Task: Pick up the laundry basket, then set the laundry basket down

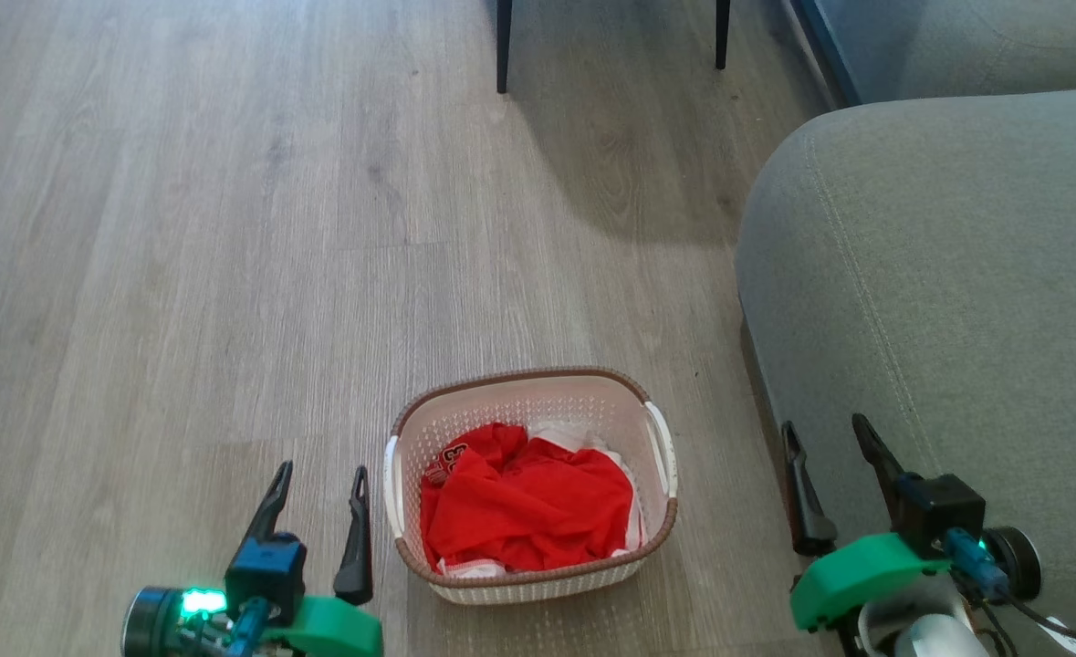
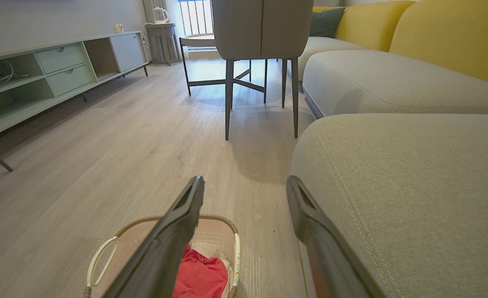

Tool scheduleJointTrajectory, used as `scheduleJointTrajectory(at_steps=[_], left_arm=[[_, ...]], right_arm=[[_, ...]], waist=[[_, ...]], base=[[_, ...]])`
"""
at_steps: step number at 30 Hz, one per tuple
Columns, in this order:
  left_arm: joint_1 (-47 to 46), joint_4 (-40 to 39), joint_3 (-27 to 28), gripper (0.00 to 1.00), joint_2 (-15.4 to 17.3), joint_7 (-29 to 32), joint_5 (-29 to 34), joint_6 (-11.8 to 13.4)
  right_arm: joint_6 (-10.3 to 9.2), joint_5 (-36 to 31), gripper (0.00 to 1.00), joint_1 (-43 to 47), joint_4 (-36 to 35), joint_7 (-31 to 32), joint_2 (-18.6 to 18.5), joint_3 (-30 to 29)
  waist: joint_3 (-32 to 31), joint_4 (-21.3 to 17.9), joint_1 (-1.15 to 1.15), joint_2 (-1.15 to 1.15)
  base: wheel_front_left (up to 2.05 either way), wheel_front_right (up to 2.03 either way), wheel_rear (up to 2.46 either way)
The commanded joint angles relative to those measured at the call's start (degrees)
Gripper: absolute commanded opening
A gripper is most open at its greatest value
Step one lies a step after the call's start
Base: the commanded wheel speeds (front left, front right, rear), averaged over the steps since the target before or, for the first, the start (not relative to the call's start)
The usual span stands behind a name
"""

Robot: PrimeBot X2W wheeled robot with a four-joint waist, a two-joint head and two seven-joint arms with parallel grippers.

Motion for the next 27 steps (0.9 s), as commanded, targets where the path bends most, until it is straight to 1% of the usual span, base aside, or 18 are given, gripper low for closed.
scheduleJointTrajectory(at_steps=[1,17,21,27], left_arm=[[-1.50,-1.86,2.30,1.00,-0.10,-0.56,0.47,-0.16],[-2.26,-1.70,2.77,1.00,-0.72,-0.56,0.18,-0.81],[-3.69,-1.54,3.51,1.00,-1.06,-0.56,-0.80,-1.11],[-7.52,-0.30,5.19,1.00,-1.64,-0.56,-2.59,-1.67]], right_arm=[[-0.02,-0.26,1.00,-2.15,-1.75,-0.70,-0.65,1.35],[-0.02,-0.59,1.00,-2.91,-1.64,-0.70,-0.65,1.02],[-0.02,-0.55,1.00,-4.62,-1.38,-0.70,-0.65,1.01],[-0.02,-0.57,1.00,-9.27,0.30,-0.70,-0.65,0.91]], waist=[[0.04,-0.01,0.00,0.00],[2.05,-0.03,0.00,0.00],[4.64,-0.22,0.00,0.00],[10.44,-0.61,0.00,0.00]], base=[[0.00,0.00,0.00],[0.00,0.00,0.00],[0.00,0.00,0.00],[0.00,0.00,0.00]])
